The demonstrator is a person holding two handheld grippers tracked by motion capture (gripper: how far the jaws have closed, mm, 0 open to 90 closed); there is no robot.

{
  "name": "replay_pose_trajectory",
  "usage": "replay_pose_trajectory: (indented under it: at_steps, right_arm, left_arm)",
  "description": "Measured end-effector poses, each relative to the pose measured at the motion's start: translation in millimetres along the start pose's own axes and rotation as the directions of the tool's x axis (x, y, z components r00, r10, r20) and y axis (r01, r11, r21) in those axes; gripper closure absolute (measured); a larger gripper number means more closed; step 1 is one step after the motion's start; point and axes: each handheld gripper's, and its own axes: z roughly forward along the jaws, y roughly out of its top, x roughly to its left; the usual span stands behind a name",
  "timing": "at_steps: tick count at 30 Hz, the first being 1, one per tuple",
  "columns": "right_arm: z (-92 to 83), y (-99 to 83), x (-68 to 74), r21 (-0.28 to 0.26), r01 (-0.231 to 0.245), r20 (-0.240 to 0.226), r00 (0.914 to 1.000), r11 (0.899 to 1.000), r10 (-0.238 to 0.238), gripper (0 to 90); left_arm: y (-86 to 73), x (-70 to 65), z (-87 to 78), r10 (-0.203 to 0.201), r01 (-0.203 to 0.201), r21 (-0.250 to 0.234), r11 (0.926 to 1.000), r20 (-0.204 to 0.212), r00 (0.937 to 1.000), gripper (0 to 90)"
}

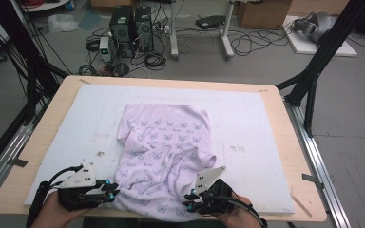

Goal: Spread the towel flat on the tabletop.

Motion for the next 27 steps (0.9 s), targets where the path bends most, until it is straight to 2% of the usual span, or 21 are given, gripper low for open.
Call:
replay_pose_trajectory:
  at_steps: [1, 2, 3, 5, 6, 7, 11, 13, 14, 15, 16, 17, 19, 21, 22, 23, 25, 27]
  right_arm:
    - [0.0, 0.0, 0.0, 0.000, 0.000, 0.000, 1.0000, 1.000, 0.000, 74.6]
    - [-6.0, 2.3, -3.9, -0.018, 0.000, 0.048, 0.9988, 1.000, 0.001, 68.1]
    - [-6.0, 2.3, -3.9, -0.018, 0.000, 0.048, 0.9988, 1.000, 0.001, 68.1]
    - [-6.7, 5.8, -14.8, -0.028, -0.010, 0.083, 0.9965, 1.000, 0.012, 65.3]
    - [-2.8, 8.5, -25.3, -0.022, -0.007, 0.113, 0.9936, 1.000, 0.010, 63.4]
    - [-2.8, 8.5, -25.3, -0.022, -0.007, 0.113, 0.9936, 1.000, 0.010, 63.4]
    - [18.2, 12.1, -52.1, -0.016, -0.051, 0.116, 0.9919, 0.999, 0.052, 59.0]
    - [33.2, 13.1, -61.6, 0.020, -0.058, 0.112, 0.9921, 0.998, 0.056, 57.5]
    - [47.8, 13.2, -67.4, 0.047, -0.064, 0.097, 0.9936, 0.997, 0.059, 57.2]
    - [47.8, 13.2, -67.4, 0.047, -0.064, 0.097, 0.9936, 0.997, 0.059, 57.2]
    - [58.7, 13.1, -70.5, 0.090, -0.063, 0.084, 0.9949, 0.994, 0.056, 59.1]
    - [58.7, 13.1, -70.5, 0.090, -0.063, 0.084, 0.9949, 0.994, 0.056, 59.1]
    - [57.1, 12.2, -73.1, 0.075, -0.082, 0.060, 0.9952, 0.994, 0.077, 68.4]
    - [55.6, 9.7, -72.4, 0.076, -0.075, 0.070, 0.9951, 0.994, 0.069, 79.2]
    - [54.5, 8.1, -71.8, 0.075, -0.072, 0.065, 0.9956, 0.995, 0.067, 83.6]
    - [53.1, 6.6, -71.8, 0.073, -0.078, 0.057, 0.9956, 0.994, 0.074, 86.0]
    - [50.8, 2.7, -72.7, 0.064, -0.090, 0.042, 0.9953, 0.994, 0.087, 87.0]
    - [47.9, -0.2, -72.3, 0.061, -0.095, 0.036, 0.9950, 0.994, 0.093, 87.2]
  left_arm:
    - [1.1, -1.1, -2.7, 0.001, -0.001, -0.011, 0.9999, 0.000, 1.0000, 71.4]
    - [2.8, -0.7, -4.8, -0.001, 0.000, -0.024, 0.9997, -0.001, 1.0000, 62.6]
    - [4.7, 1.0, -6.4, 0.001, -0.002, -0.032, 0.9995, -0.009, 1.0000, 62.6]
    - [7.3, 8.2, -5.7, -0.003, 0.002, -0.048, 0.9988, -0.021, 0.9998, 60.6]
    - [8.0, 13.1, -3.2, -0.008, 0.006, -0.056, 0.9984, -0.027, 0.9996, 59.8]
    - [8.4, 18.4, 0.2, -0.007, 0.005, -0.056, 0.9984, -0.031, 0.9995, 59.8]
    - [9.6, 37.5, 21.4, -0.017, 0.015, -0.040, 0.9991, -0.061, 0.9980, 60.6]
    - [9.9, 46.8, 32.9, -0.019, 0.017, -0.023, 0.9996, -0.078, 0.9968, 61.2]
    - [9.5, 52.0, 38.6, -0.015, 0.014, -0.006, 0.9999, -0.092, 0.9956, 61.8]
    - [8.6, 57.2, 44.4, -0.031, 0.031, 0.002, 0.9995, -0.089, 0.9955, 61.8]
    - [7.4, 61.9, 49.9, -0.041, 0.043, 0.013, 0.9990, -0.092, 0.9949, 62.1]
    - [6.0, 66.8, 55.2, -0.050, 0.053, 0.029, 0.9982, -0.091, 0.9946, 62.1]
    - [2.2, 74.6, 65.7, -0.076, 0.080, 0.058, 0.9951, -0.070, 0.9946, 62.1]
    - [-2.4, 78.1, 75.3, -0.084, 0.089, 0.085, 0.9925, -0.052, 0.9951, 64.7]
    - [-3.7, 77.6, 74.9, -0.074, 0.078, 0.068, 0.9946, -0.066, 0.9951, 66.8]
    - [-4.3, 78.1, 74.3, -0.077, 0.081, 0.067, 0.9945, -0.063, 0.9951, 73.5]
    - [-4.8, 77.8, 71.7, -0.069, 0.073, 0.078, 0.9943, -0.053, 0.9962, 82.7]
    - [-5.7, 74.9, 68.8, -0.061, 0.065, 0.086, 0.9942, -0.049, 0.9970, 84.9]
